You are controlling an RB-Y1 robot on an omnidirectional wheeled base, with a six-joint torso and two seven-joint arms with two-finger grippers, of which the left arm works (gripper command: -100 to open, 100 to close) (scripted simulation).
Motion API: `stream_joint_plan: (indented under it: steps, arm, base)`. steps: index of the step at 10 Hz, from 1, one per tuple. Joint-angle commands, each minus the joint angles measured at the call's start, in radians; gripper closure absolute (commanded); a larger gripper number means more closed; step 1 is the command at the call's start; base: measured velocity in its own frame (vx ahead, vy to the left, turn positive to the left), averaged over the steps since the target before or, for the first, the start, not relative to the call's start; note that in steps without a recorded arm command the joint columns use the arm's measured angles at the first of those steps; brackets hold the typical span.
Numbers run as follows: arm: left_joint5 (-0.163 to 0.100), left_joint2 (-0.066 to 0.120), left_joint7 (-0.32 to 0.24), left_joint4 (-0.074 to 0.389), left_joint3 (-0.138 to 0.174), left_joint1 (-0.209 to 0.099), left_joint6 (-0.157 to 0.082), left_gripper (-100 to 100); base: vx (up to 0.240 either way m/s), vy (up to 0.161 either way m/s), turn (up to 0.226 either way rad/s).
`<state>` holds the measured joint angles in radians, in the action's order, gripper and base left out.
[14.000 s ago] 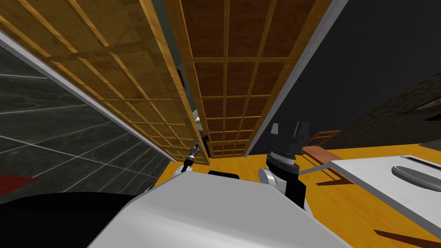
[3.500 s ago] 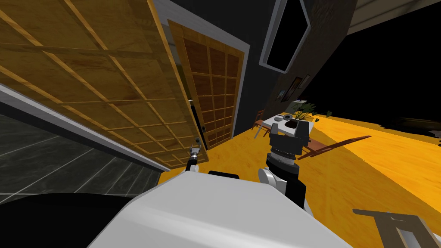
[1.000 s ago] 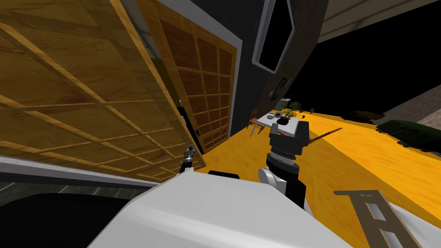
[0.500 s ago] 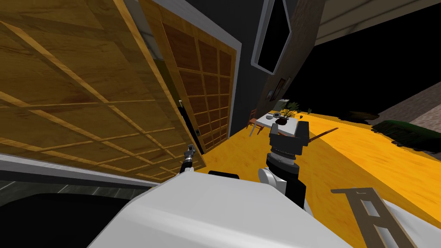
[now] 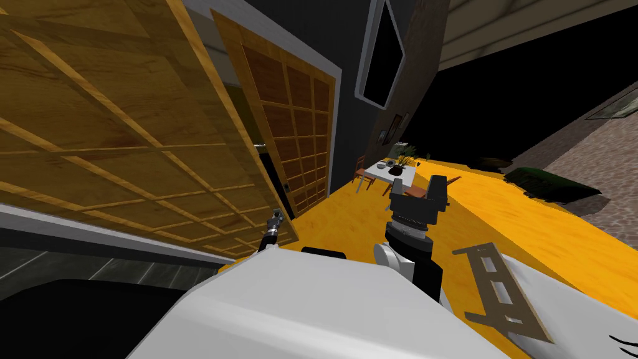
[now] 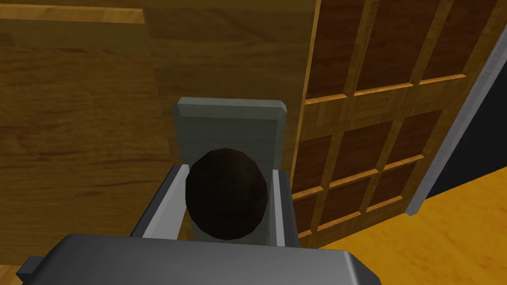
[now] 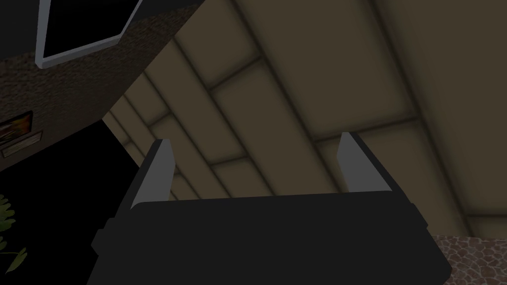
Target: Pull the door open
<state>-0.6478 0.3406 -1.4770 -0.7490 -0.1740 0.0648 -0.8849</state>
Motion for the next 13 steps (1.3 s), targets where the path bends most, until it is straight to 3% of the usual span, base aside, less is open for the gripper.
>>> stream_joint_plan:
  steps: [1,3,4,5,6,12,13]
  arm:
    - [0.013,0.012,-0.031,0.001,-0.029,0.007,-0.010,100]
    - [0.025,0.027,-0.056,-0.009,-0.055,0.016,-0.015,100]
    - [0.021,0.023,-0.049,0.000,-0.048,0.013,-0.013,100]
    - [0.033,0.036,-0.071,-0.005,-0.072,0.027,-0.024,100]
    - [0.036,0.040,-0.076,-0.007,-0.078,0.029,-0.027,100]
    - [0.079,0.105,-0.159,-0.036,-0.164,0.072,-0.077,100]
    - [0.074,0.100,-0.148,-0.039,-0.155,0.070,-0.066,100]
  base:
    - [-0.270,0.011,-0.095]
    - [-0.270,0.010,-0.086]
    - [-0.122,-0.005,-0.014]
    - [-0.151,-0.004,-0.065]
    - [-0.208,0.037,-0.083]
    - [-0.230,0.032,-0.089]
    - [-0.104,0.013,-0.022]
